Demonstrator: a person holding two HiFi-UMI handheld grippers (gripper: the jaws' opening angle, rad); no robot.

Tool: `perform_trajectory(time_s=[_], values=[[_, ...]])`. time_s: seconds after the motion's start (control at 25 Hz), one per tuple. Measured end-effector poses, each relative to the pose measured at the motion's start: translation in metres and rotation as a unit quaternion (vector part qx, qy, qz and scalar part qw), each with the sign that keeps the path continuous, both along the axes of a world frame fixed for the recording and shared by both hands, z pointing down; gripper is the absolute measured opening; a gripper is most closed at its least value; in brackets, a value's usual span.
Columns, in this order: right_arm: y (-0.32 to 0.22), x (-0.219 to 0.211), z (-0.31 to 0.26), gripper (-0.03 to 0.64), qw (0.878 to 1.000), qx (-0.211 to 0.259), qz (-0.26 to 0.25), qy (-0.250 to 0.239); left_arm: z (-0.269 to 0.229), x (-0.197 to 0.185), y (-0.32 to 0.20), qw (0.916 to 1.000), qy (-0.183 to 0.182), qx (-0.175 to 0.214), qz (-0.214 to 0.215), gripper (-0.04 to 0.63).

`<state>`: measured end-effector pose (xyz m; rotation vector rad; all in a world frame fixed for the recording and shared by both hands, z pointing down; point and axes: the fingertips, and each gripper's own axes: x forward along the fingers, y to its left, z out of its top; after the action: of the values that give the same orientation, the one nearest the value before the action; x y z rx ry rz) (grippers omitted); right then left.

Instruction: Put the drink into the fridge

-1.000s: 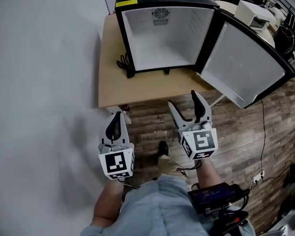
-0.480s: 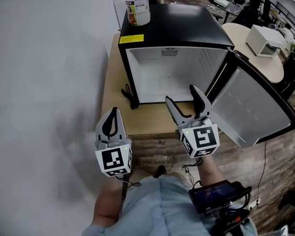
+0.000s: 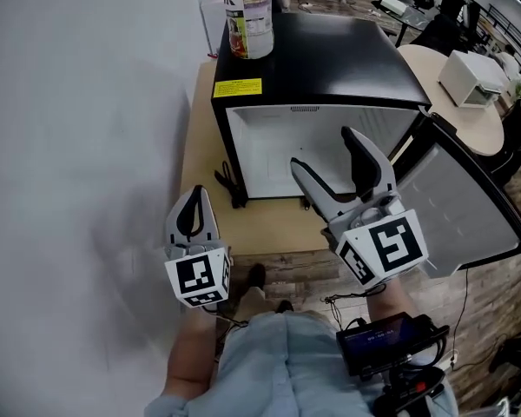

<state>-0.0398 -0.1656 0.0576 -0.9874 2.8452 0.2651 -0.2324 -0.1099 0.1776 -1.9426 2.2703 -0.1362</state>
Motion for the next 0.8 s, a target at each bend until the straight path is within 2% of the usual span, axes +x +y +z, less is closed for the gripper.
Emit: perform_trajectory(time_s=[0.24,0.36,0.56,0.8], values=[[-0.034,-0.031,-0.076,0.368,0.999,0.003,-0.042,-0.022,-0.003,-0.045,-0.032,0.9998,0.014,-0.002,-0.013,0.009],[-0.061,-0.052,-0.097,0.368,0.999,0.009,-0.043,-0.018,-0.008,-0.065,-0.049,0.9997,0.017,0.001,-0.017,0.009],[-0.104,-0.084,-0.107,0.368,0.999,-0.005,-0.040,-0.005,-0.015,-0.087,-0.079,0.9997,0.022,0.003,-0.004,0.009],[-0.147,-0.117,-0.102,0.409,0.999,-0.033,-0.031,0.009,-0.012,-0.104,-0.111,0.9991,0.040,0.002,0.017,0.009]])
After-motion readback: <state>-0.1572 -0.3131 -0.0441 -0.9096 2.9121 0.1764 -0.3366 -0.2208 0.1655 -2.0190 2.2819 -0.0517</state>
